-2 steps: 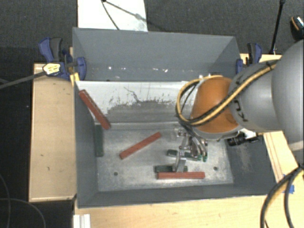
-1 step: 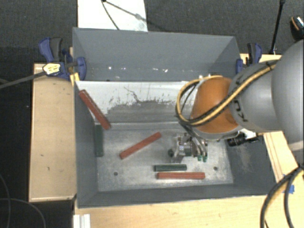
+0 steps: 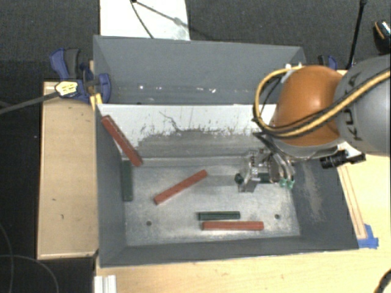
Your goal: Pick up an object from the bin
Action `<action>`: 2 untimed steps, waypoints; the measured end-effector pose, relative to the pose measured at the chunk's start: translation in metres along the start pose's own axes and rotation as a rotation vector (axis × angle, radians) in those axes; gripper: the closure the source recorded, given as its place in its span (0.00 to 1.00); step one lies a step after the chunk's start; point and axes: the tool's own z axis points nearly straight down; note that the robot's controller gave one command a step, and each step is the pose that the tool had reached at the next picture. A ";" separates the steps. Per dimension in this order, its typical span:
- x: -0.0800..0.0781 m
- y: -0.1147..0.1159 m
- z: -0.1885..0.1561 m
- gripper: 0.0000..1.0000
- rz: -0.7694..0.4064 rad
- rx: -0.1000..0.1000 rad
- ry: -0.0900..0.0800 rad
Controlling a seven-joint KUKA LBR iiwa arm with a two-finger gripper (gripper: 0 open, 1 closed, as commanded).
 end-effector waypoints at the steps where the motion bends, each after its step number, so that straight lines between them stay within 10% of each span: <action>1: 0.002 -0.013 -0.095 1.00 0.006 0.000 -0.001; 2: 0.003 -0.013 -0.091 0.00 0.005 0.002 0.007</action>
Offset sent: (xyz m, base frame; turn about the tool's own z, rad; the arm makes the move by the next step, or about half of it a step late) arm -0.0065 -0.0127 0.0904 0.0014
